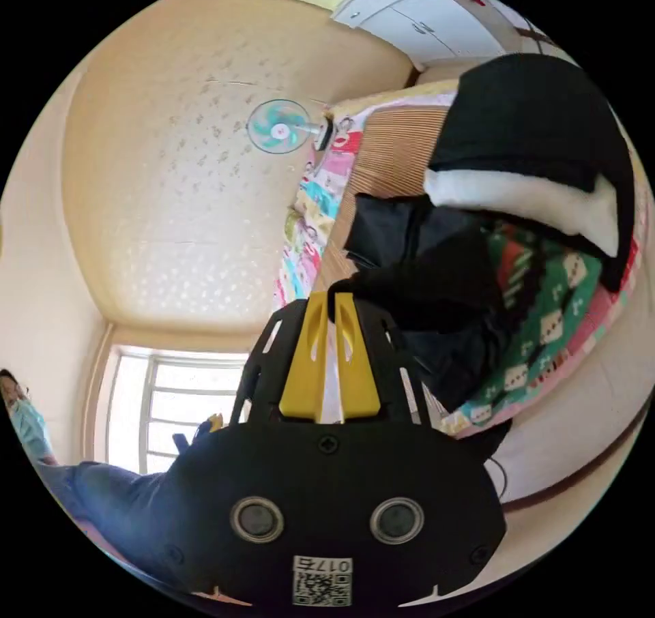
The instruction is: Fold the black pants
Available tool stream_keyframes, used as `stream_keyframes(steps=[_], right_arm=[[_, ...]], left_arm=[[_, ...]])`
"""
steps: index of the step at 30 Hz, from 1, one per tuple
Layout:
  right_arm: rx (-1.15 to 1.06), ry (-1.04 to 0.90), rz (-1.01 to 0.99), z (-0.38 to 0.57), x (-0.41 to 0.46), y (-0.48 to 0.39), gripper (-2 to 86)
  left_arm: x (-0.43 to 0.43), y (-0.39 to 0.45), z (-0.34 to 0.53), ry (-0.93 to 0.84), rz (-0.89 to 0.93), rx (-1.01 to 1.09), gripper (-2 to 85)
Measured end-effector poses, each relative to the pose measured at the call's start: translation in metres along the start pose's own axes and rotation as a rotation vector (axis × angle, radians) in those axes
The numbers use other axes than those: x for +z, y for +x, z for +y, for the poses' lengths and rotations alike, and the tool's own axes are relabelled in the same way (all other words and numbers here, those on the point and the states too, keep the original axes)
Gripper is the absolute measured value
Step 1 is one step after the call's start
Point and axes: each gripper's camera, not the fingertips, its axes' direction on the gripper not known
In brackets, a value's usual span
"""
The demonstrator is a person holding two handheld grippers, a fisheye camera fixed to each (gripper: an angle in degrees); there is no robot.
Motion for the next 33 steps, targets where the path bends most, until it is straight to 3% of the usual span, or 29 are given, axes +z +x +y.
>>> stream_keyframes(steps=[6,10,14,17,20,23,25,28,33], right_arm=[[-0.46,-0.191,-0.268,0.013,0.018,-0.143,1.9],[-0.754,-0.331,-0.326,0.064,0.03,-0.241,1.8],[-1.042,-0.456,-0.529,0.133,0.023,-0.331,1.8],[-1.229,-0.554,-0.623,0.182,0.019,-0.378,1.8],[-1.298,-0.474,-0.486,0.213,0.01,-0.404,2.1],[-1.274,-0.372,-0.489,0.233,-0.011,-0.408,2.3],[-1.279,-0.274,-0.451,0.25,-0.025,-0.399,2.1],[-1.266,-0.222,-0.335,0.284,-0.032,-0.379,4.5],[-1.277,-0.309,-0.087,0.369,-0.004,-0.346,15.2]], left_arm=[[0.036,0.091,-0.032,-0.121,0.16,0.345,9.8],[0.005,0.159,-0.054,0.012,0.11,0.575,13.4],[-0.022,0.207,-0.065,0.08,-0.009,0.762,16.2],[-0.058,0.229,-0.054,0.168,0.091,0.892,9.4],[-0.098,0.221,-0.051,0.293,0.031,0.778,5.0],[-0.138,0.166,-0.067,0.365,0.22,0.499,4.5],[-0.17,0.142,-0.066,0.452,0.239,0.394,4.4],[-0.229,0.133,-0.057,0.579,0.197,0.394,4.5],[-0.313,0.143,-0.048,0.745,0.126,0.375,4.6]])
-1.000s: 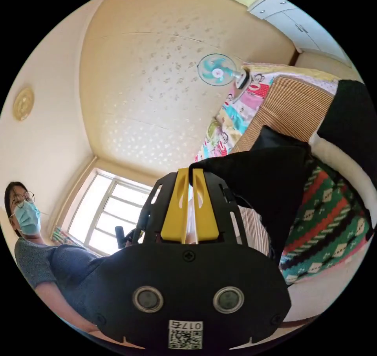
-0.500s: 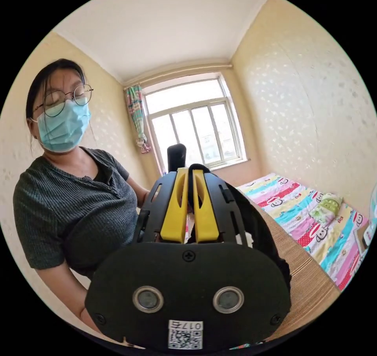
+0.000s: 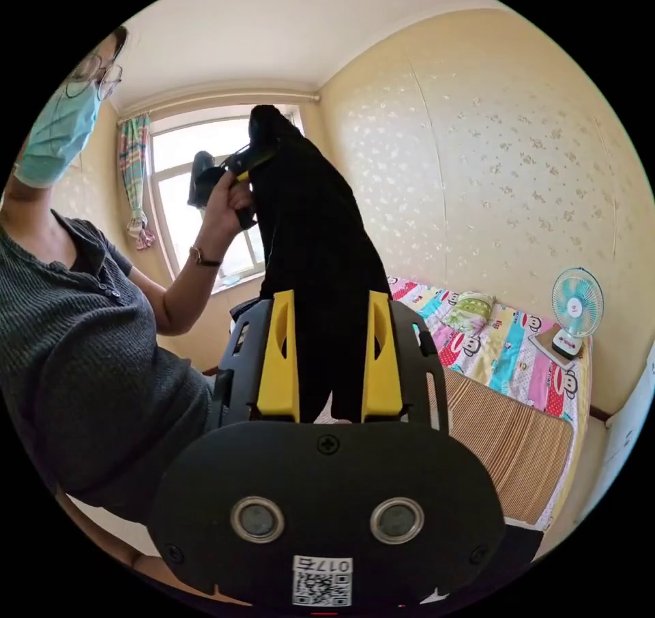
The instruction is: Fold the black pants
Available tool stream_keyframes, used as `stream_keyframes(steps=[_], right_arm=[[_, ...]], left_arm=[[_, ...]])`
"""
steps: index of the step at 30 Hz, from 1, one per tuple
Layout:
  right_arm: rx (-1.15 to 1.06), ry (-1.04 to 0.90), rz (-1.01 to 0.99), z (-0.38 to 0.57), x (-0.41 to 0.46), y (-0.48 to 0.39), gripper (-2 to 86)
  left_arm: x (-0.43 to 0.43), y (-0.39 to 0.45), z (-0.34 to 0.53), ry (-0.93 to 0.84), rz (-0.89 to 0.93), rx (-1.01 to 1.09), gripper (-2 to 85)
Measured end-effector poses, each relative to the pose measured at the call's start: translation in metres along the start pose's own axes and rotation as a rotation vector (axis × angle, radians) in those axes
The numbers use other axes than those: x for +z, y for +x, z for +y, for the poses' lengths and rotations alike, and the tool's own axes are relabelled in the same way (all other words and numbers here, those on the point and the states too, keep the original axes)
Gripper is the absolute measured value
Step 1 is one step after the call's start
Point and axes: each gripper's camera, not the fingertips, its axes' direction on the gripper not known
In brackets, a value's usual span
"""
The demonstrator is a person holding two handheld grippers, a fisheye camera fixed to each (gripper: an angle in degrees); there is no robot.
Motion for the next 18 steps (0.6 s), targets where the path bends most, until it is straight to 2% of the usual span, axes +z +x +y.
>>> stream_keyframes(steps=[6,9,10,14,15,18], right_arm=[[-0.119,-0.092,0.256,-0.004,0.071,-0.072,18.8],[-0.261,-0.03,0.454,-0.033,0.099,-0.1,18.8],[-0.288,-0.011,0.466,-0.039,0.105,-0.104,18.6],[-0.426,0.024,0.267,-0.085,0.135,-0.12,9.5],[-0.397,0.111,0.215,-0.099,0.13,-0.122,5.4],[-0.224,0.3,0.139,-0.137,0.107,-0.11,4.1]], left_arm=[[-0.062,-0.002,-0.055,0.084,-0.008,0.039,4.7],[-0.096,-0.019,-0.072,0.103,0.029,0.01,4.7],[-0.111,-0.028,-0.077,0.107,0.04,-0.001,4.7],[-0.168,-0.071,-0.092,0.131,0.035,-0.053,4.9],[-0.177,-0.078,-0.094,0.136,0.02,-0.059,4.9],[-0.226,-0.124,-0.107,0.149,-0.072,-0.095,4.8]])
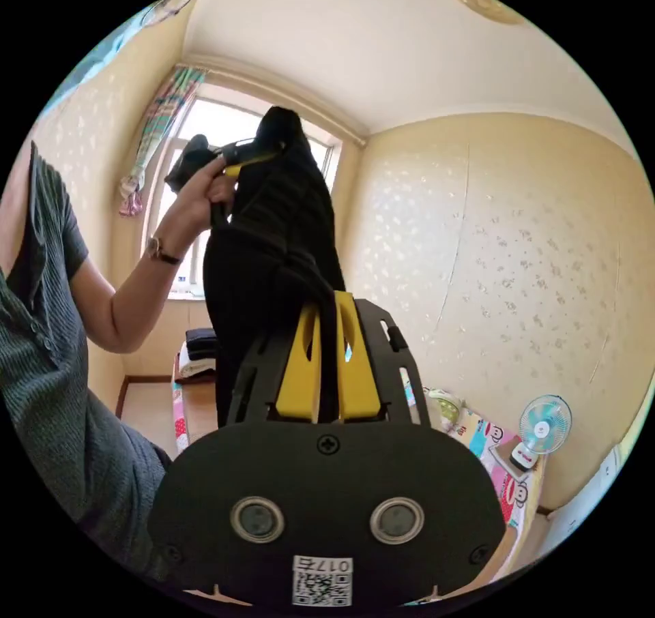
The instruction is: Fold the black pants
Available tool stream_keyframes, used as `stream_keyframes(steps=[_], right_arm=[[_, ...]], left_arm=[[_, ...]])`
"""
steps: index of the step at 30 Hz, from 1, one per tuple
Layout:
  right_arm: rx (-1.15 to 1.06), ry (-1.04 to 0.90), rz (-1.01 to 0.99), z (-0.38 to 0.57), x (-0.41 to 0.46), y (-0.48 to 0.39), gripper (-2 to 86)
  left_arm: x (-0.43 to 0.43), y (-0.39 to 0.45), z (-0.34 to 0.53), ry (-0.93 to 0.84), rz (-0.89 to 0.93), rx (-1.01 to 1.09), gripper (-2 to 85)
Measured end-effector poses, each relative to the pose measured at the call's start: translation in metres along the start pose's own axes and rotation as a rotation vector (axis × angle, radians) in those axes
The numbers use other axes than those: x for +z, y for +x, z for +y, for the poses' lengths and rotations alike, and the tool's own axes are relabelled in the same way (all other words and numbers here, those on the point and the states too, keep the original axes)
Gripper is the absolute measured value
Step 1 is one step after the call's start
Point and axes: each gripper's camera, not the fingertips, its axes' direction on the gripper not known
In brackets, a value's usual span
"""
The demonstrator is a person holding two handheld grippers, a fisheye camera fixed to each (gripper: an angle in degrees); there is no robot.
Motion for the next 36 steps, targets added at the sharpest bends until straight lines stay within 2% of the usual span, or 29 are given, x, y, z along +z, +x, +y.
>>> stream_keyframes(steps=[3,6,8,10,13,16,19,22,25,26,28,29,31,34,36], right_arm=[[0.185,0.143,-0.134,-0.03,0.005,0.034,3.7],[0.348,0.198,-0.25,-0.06,0.019,0.063,3.6],[0.384,0.2,-0.335,-0.074,0.03,0.071,3.5],[0.373,0.193,-0.351,-0.084,0.037,0.068,3.5],[0.378,0.158,-0.243,-0.089,0.048,0.057,3.4],[0.405,0.161,-0.102,-0.076,0.07,0.056,3.4],[0.492,0.144,0.024,-0.05,0.106,0.079,3.3],[0.617,0.075,0.186,-0.03,0.163,0.141,3.2],[0.621,-0.087,0.333,-0.032,0.256,0.253,3.5],[0.615,-0.158,0.407,-0.026,0.3,0.302,3.8],[0.643,-0.294,0.454,-0.004,0.358,0.363,3.4],[0.705,-0.427,0.497,0.018,0.387,0.392,2.8],[0.754,-0.544,0.524,0.057,0.414,0.411,1.8],[0.681,-0.692,0.438,0.137,0.442,0.403,0.8],[0.702,-0.926,0.371,0.225,0.463,0.392,0.5]], left_arm=[[-0.039,-0.057,-0.026,0.001,0.051,-0.021,4.9],[-0.058,-0.108,-0.058,-0.119,0.241,0.031,5.0],[-0.071,-0.136,-0.075,-0.168,0.363,0.051,4.9],[-0.086,-0.14,-0.084,-0.149,0.352,0.117,4.8],[-0.108,-0.139,-0.09,-0.087,0.274,0.218,4.9],[-0.101,-0.148,-0.087,-0.06,0.17,0.231,4.8],[-0.059,-0.176,-0.08,-0.09,0.099,0.198,4.6],[0.036,-0.228,-0.094,-0.205,0.095,0.126,4.4],[0.191,-0.307,-0.123,-0.329,0.089,0.046,5.8],[0.255,-0.343,-0.127,-0.368,0.017,0.019,7.6],[0.329,-0.394,-0.119,-0.465,-0.163,-0.025,8.6],[0.358,-0.422,-0.105,-0.527,-0.261,-0.032,8.0],[0.374,-0.457,-0.071,-0.599,-0.302,-0.032,7.7],[0.359,-0.502,0.019,-0.716,-0.289,-0.023,6.7],[0.337,-0.53,0.085,-0.803,-0.305,-0.04,5.5]])
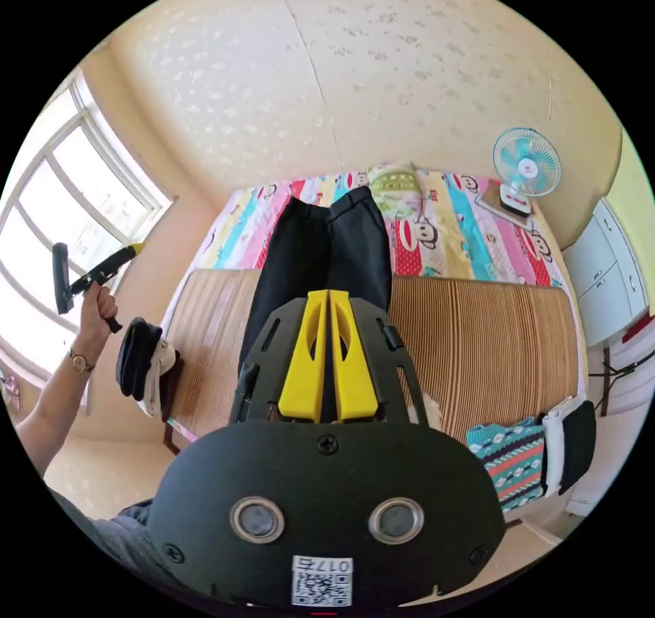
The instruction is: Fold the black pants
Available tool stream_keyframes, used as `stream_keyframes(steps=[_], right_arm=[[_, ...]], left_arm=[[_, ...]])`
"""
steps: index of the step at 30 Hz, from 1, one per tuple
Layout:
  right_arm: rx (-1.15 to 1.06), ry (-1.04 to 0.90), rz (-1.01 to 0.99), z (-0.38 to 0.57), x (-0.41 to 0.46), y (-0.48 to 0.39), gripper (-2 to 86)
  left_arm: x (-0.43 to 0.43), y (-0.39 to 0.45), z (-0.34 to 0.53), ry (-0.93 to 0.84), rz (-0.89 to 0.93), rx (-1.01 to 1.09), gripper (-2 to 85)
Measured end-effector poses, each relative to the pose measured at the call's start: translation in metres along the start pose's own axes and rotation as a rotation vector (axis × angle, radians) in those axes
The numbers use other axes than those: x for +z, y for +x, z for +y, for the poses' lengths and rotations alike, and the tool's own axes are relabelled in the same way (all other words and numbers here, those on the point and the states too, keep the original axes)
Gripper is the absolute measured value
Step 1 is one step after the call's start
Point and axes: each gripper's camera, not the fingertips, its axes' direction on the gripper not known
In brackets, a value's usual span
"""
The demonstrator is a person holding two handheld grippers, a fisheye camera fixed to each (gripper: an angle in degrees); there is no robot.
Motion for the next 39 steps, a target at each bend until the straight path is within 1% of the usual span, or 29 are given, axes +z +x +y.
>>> stream_keyframes(steps=[1,2,3,5,8,10,12,15,18,20,22,26,28,30,31,32,33,34,35,36,37,38,39], right_arm=[[0.012,-0.066,-0.002,0.009,0.022,0.006,0.4],[0.069,-0.187,-0.016,0.029,0.062,0.02,0.4],[0.139,-0.285,-0.041,0.051,0.096,0.033,0.4],[0.215,-0.392,-0.086,0.078,0.135,0.049,0.4],[0.268,-0.51,-0.109,0.101,0.175,0.058,0.5],[0.294,-0.535,-0.157,0.104,0.192,0.058,0.7],[0.295,-0.568,-0.265,0.101,0.216,0.052,1.3],[0.308,-0.641,-0.32,0.089,0.247,0.046,2.7],[0.287,-0.655,-0.354,0.069,0.27,0.043,4.9],[0.265,-0.661,-0.347,0.057,0.284,0.044,6.2],[0.249,-0.683,-0.336,0.047,0.298,0.046,6.8],[0.211,-0.723,-0.222,0.029,0.325,0.059,6.9],[0.187,-0.75,-0.205,0.026,0.333,0.064,6.5],[0.114,-0.772,-0.183,0.023,0.34,0.067,4.7],[0.092,-0.771,-0.165,0.022,0.339,0.068,4.0],[0.043,-0.786,-0.148,0.02,0.339,0.068,2.9],[-0.001,-0.811,-0.16,0.021,0.339,0.068,2.1],[-0.018,-0.822,-0.175,0.021,0.339,0.069,1.9],[-0.046,-0.886,-0.189,0.026,0.341,0.071,1.6],[-0.078,-0.947,-0.18,0.034,0.343,0.074,1.5],[-0.096,-0.949,-0.172,0.037,0.34,0.076,1.5],[-0.126,-0.907,-0.169,0.04,0.33,0.082,1.6],[-0.105,-0.865,-0.182,0.04,0.319,0.094,1.9]], left_arm=[[0.028,-0.02,0.037,-0.096,0.007,-0.033,5.3],[0.057,-0.041,0.073,-0.206,0.032,-0.087,5.5],[0.07,-0.051,0.091,-0.256,0.045,-0.121,5.6],[0.104,-0.082,0.15,-0.39,0.067,-0.203,5.2],[0.135,-0.102,0.197,-0.52,0.057,-0.226,4.8],[0.154,-0.107,0.215,-0.579,0.057,-0.209,5.2],[0.171,-0.112,0.23,-0.618,0.045,-0.218,6.2],[0.195,-0.123,0.253,-0.657,0.045,-0.283,7.6],[0.217,-0.126,0.269,-0.725,0.028,-0.297,9.9],[0.236,-0.119,0.276,-0.795,0.009,-0.227,11.0],[0.249,-0.114,0.28,-0.837,0.045,-0.197,11.1],[0.26,-0.113,0.278,-0.833,0.054,-0.222,9.9],[0.265,-0.116,0.274,-0.833,0.035,-0.233,9.3],[0.27,-0.116,0.268,-0.848,0.008,-0.203,7.9],[0.274,-0.109,0.263,-0.87,-0.034,-0.12,3.2],[0.281,-0.096,0.26,-0.928,-0.061,0.051,0.5],[0.283,-0.089,0.261,-0.953,-0.043,0.14,0.1],[0.283,-0.078,0.265,-0.996,-0.023,0.273,-0.4],[0.281,-0.073,0.274,-1.041,-0.002,0.345,-0.6],[0.279,-0.072,0.279,-1.062,0.005,0.362,-0.6],[0.274,-0.074,0.287,-1.091,0.015,0.366,-0.6],[0.268,-0.08,0.29,-1.091,0.015,0.32,-0.5],[0.264,-0.085,0.289,-1.076,0.014,0.28,-0.4]])
